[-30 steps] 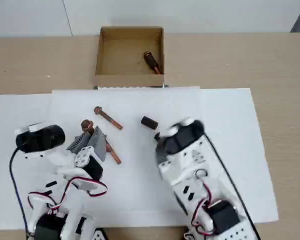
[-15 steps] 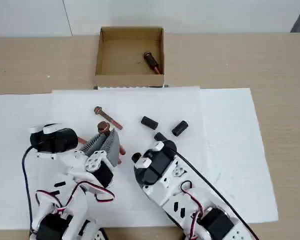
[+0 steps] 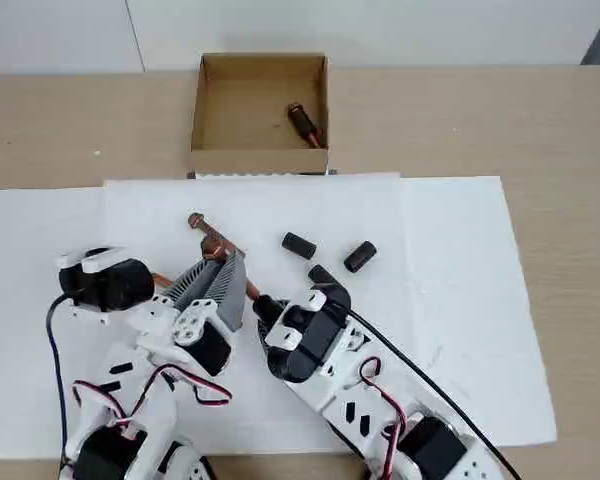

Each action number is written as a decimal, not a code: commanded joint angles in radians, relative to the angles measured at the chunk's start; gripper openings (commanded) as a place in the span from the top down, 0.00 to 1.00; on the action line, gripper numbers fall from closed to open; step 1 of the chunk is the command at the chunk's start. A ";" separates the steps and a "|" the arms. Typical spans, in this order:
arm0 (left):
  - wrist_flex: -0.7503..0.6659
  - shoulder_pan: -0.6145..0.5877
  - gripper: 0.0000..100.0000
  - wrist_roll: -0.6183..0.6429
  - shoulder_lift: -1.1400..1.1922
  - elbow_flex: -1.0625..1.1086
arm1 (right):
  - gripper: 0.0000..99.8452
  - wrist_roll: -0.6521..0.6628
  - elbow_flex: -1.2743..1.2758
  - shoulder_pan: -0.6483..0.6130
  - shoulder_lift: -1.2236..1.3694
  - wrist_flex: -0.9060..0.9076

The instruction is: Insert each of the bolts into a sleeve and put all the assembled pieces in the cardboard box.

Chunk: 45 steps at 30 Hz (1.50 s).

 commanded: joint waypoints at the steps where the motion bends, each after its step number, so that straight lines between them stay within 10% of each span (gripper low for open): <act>1: -0.029 0.006 1.00 0.009 -0.014 -0.015 | 1.00 0.012 -0.008 -0.004 -0.013 -0.031; 45: 0.161 0.110 1.00 0.009 -0.009 -0.025 | 1.00 0.167 0.020 -0.001 -0.013 -0.275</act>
